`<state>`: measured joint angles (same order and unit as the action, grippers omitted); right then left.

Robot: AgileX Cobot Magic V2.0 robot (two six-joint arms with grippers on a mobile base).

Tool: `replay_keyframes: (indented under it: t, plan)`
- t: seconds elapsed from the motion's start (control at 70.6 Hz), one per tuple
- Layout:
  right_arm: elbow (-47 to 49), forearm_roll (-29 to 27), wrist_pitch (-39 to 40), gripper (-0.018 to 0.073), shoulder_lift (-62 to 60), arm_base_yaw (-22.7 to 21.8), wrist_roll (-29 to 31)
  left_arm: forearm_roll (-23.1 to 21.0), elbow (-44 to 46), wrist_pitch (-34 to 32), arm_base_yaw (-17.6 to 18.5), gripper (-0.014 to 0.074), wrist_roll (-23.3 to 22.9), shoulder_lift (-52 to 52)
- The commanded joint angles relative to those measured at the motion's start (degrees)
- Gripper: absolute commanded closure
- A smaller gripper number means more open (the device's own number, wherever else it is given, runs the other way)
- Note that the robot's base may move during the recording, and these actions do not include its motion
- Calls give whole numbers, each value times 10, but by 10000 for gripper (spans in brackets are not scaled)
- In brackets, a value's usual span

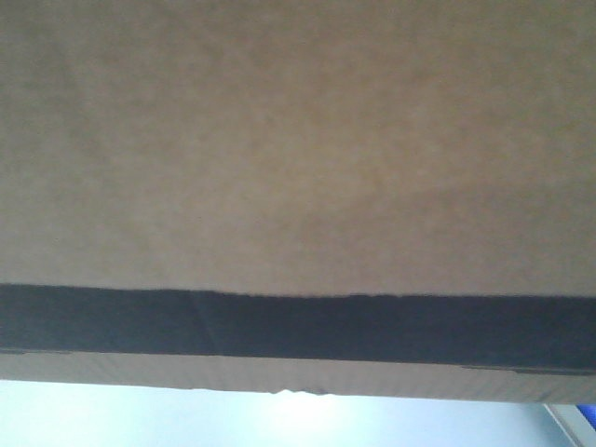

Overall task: Grab box from left shelf to table start
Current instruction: 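Hold the box with both grippers while the base drives toward the table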

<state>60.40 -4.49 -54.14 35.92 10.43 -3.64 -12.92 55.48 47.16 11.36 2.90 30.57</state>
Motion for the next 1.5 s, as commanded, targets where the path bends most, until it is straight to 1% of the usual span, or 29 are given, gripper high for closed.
replay_keyframes:
  t: [0.0,1.487]
  plan:
    - [22,-38,86,501,1,3,14,-118,22,-70,8,699,-3,-3]
    - [22,-38,86,501,2,3,14,-118,22,-69,8,699,-3,-3]
